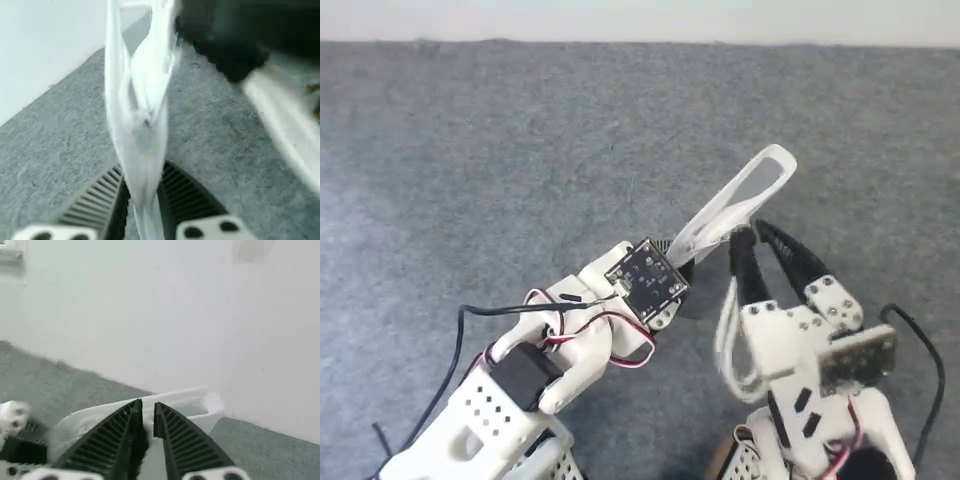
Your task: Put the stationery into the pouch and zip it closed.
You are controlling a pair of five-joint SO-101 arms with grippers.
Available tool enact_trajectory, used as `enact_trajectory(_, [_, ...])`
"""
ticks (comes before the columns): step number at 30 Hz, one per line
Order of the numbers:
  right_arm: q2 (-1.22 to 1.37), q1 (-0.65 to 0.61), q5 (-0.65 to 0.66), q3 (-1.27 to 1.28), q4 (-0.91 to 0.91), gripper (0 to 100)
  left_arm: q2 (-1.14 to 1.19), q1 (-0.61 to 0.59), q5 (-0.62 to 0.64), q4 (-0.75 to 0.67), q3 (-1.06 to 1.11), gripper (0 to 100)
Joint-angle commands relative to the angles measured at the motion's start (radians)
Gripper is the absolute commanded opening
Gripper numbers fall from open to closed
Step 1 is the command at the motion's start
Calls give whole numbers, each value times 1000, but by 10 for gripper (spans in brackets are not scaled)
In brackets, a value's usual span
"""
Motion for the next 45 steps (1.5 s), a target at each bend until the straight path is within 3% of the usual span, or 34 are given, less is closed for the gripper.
enact_trajectory(1, [1,22,-11,21,-97,6,-2,-14,-11,21,-1,8])
enact_trajectory(5, [1,21,-11,51,-173,6,-2,-14,-12,21,-1,8])
enact_trajectory(9, [1,21,-5,40,-136,7,-2,-15,-12,20,2,8])
enact_trajectory(12, [1,21,-5,-29,-42,24,-2,-15,-14,15,15,8])
enact_trajectory(18, [1,16,-3,-206,257,190,-2,-15,-12,15,18,8])
enact_trajectory(21, [1,12,12,-236,337,214,-2,-15,-11,15,18,8])
enact_trajectory(26, [2,-136,63,-242,410,212,-2,-15,-9,15,18,8])
enact_trajectory(31, [2,-255,61,-193,395,212,-2,-15,-8,17,18,8])
enact_trajectory(45, [4,-266,61,58,148,169,-2,-15,-8,17,19,8])
